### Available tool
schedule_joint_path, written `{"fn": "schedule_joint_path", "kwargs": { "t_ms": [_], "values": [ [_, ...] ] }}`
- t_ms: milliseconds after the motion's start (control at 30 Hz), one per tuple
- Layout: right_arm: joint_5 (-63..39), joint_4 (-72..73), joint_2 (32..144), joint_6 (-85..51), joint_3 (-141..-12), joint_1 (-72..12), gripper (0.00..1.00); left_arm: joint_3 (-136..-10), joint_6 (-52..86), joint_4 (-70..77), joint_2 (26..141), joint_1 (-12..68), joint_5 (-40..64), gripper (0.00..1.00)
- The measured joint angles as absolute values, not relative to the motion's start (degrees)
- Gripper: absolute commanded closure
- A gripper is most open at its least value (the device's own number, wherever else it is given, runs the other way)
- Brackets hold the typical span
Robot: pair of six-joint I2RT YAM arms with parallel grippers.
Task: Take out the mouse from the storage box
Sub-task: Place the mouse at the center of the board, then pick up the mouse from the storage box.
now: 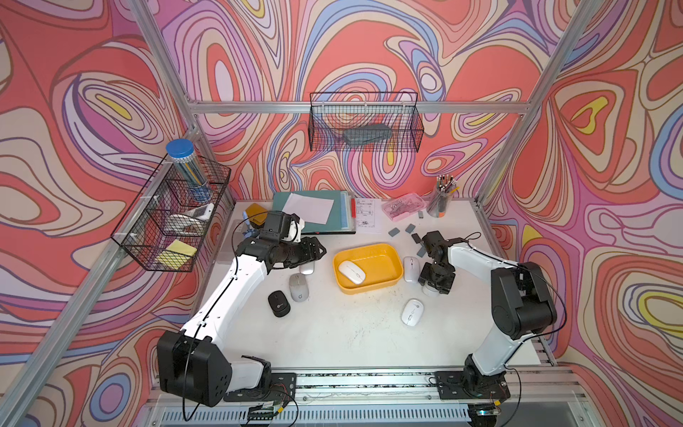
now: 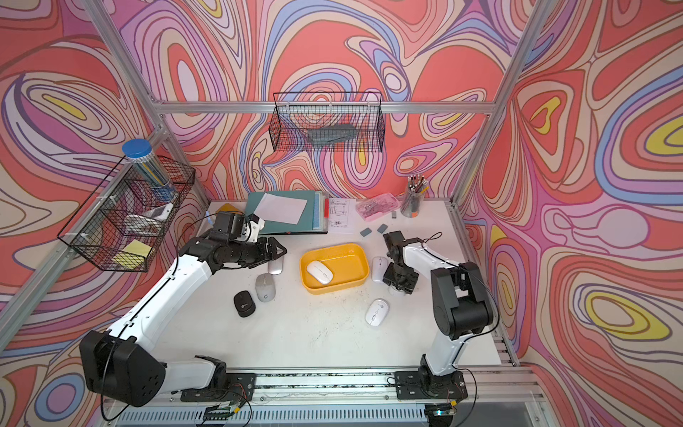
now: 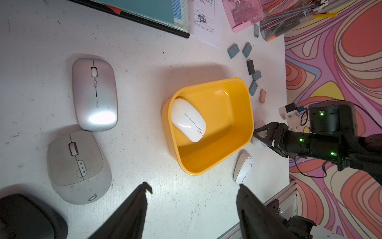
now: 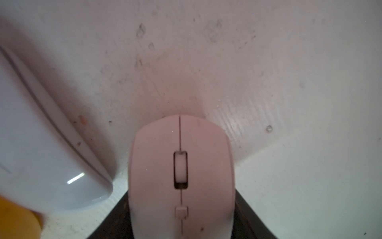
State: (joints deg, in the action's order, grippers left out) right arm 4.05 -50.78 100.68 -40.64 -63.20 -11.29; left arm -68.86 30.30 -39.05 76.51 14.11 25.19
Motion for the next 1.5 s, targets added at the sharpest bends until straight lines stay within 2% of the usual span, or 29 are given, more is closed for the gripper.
{"fn": "schedule_joint_path", "kwargs": {
  "t_ms": [167,267,500,667,833,1033,1500],
  "values": [
    [3.2,-50.0,101.9,-40.3,-62.7,-11.3,0.26,-68.9,30.3,-39.0,76.7,14.3,25.2,0.25],
    [3.2,-50.1,101.6,-39.8,-62.5,-11.3,0.21,-68.9,30.3,-39.0,76.9,14.3,25.2,0.23],
    [6.1,-54.0,93.4,-39.5,-62.8,-14.3,0.21,-68.9,30.3,-39.0,77.1,14.3,25.0,0.22],
    [7.5,-55.4,89.2,-35.8,-73.9,-26.6,0.2,-68.9,30.0,-39.1,78.1,14.3,24.6,0.22],
    [5.2,-52.2,98.8,-26.8,-86.4,-36.1,0.18,-68.9,29.5,-39.2,78.7,14.3,23.4,0.21],
    [1.7,-46.6,112.4,-17.5,-88.2,-38.3,0.14,-68.9,28.7,-39.2,78.2,14.3,20.5,0.18],
    [-5.2,-44.4,119.2,-8.0,-90.6,-40.7,0.09,-68.9,28.2,-39.3,77.7,14.3,18.4,0.18]
  ]
}}
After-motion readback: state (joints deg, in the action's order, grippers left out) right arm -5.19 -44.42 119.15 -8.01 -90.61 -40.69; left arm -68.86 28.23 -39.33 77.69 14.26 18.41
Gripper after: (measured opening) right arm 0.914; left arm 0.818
